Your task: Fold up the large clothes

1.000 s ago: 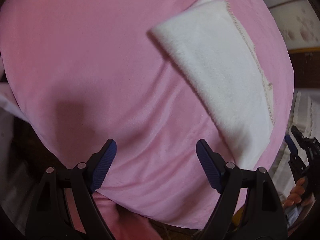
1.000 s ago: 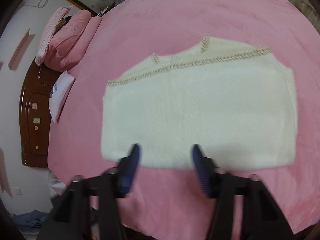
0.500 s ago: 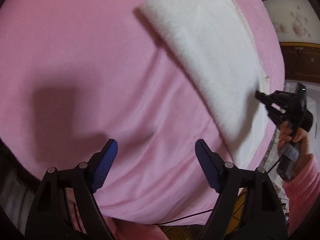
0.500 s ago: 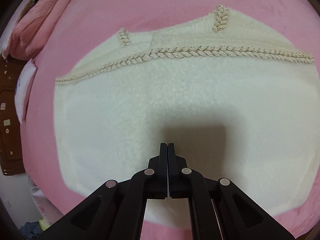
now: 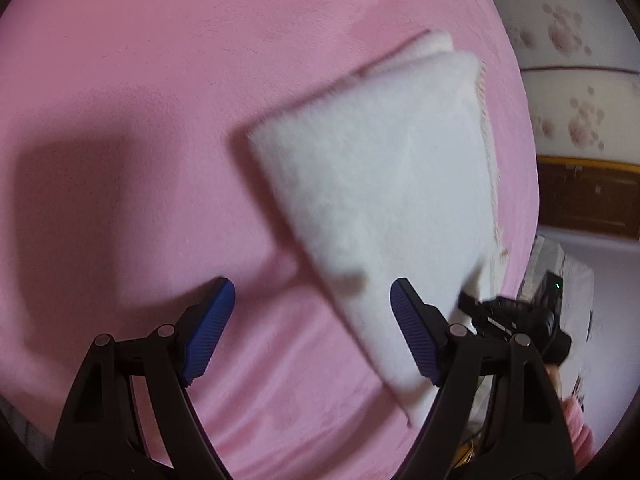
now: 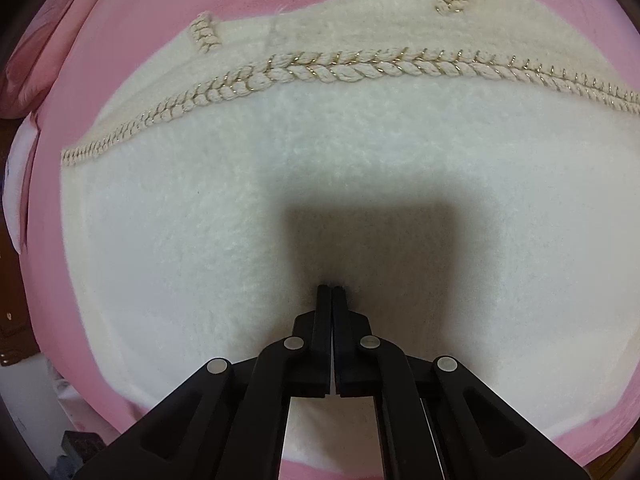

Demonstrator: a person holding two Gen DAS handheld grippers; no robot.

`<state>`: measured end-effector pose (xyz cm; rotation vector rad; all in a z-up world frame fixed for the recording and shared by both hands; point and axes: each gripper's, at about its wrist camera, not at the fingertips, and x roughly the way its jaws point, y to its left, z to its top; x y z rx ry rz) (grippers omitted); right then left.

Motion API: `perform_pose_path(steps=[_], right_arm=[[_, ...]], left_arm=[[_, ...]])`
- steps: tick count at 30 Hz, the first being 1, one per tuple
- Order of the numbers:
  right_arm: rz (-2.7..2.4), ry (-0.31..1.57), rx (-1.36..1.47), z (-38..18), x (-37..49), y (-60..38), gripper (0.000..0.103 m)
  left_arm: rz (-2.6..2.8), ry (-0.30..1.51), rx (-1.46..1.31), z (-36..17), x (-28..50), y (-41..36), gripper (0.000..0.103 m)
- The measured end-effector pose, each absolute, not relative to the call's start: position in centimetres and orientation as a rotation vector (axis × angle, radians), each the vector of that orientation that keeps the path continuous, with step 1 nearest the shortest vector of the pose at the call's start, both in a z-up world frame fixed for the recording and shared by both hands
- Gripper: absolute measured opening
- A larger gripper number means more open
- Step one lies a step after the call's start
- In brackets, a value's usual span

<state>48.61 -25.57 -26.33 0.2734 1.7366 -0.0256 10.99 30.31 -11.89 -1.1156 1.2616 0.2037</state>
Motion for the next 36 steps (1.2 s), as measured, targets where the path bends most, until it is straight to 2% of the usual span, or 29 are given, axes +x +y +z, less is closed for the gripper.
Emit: perform_pose_path(steps=[11, 13, 20, 22, 24, 27, 31, 36], right_arm=[[0.003, 1.798, 0.281, -25.2, 50.3, -27.0, 0.0], [-0.004, 1.815, 0.278, -25.1, 50.5, -27.7, 0.0], [-0.06, 1.854, 0.288, -24.1, 51.7, -28.8, 0.0], [-0.072, 1.857, 0.285, -23.6, 51.9, -28.9, 0.0], [-0.084, 1.855, 0.285, -22.9, 52.3, -29.0, 0.0], [-0.094, 1.845, 0.277, -22.0, 51.9, -28.8, 0.0], [-0.089, 1.803, 0.293, -20.0, 50.8, -29.3, 0.0], [-0.046, 1.727, 0.438, -17.7, 49.5, -32.0, 0.0]], left_arm=[[0.238, 1.089, -1.064, -12.8, 16.0, 32.5, 0.076], [0.29, 1.099, -1.03, -12.7, 17.1, 32.3, 0.064], [0.332, 1.148, -0.93, -10.8, 17.6, 31.0, 0.045], [0.292, 1.178, -0.965, -10.8, 17.6, 31.0, 0.029], [0.271, 1.148, -0.97, -10.2, 17.1, 30.7, 0.019], [0.273, 1.114, -0.897, -8.6, 17.0, 29.6, 0.016], [0.272, 1.088, -0.615, -4.4, 17.4, 26.1, 0.012], [0.179, 0.988, -0.388, 0.9, 16.6, 21.4, 0.01]])
